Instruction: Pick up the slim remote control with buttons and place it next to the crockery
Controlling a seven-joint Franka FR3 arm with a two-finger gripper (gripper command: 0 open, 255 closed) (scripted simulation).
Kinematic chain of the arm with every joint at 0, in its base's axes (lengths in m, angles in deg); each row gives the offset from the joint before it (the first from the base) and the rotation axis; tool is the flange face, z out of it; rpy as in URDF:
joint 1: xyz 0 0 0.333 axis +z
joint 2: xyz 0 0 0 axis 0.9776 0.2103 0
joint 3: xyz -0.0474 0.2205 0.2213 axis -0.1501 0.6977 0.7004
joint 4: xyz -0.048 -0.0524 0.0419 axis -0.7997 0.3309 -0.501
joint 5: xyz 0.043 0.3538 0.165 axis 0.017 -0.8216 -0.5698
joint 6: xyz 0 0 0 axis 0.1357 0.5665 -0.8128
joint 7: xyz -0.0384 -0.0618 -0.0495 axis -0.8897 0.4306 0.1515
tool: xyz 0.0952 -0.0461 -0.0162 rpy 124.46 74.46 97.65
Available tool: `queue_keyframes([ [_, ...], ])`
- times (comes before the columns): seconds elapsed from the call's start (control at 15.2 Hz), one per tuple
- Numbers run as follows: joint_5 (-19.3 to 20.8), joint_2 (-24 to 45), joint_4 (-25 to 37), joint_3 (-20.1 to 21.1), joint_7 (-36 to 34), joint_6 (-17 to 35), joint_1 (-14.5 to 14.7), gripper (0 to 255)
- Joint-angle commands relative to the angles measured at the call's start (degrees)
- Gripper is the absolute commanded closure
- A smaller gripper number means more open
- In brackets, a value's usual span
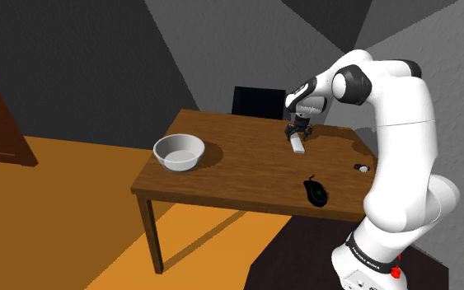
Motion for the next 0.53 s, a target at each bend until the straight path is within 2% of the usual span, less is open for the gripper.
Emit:
queue_keyframes([
  [0.0,-0.01,0.02,-0.01,0.00,0.02,0.03,-0.02,0],
  [0.13,-0.01,0.01,-0.01,0.00,0.02,0.02,-0.01,0],
  [0.2,-0.01,0.01,-0.01,0.00,0.02,0.02,-0.01,255],
  [0.46,0.00,0.00,-0.01,0.00,0.02,0.02,-0.01,255],
])
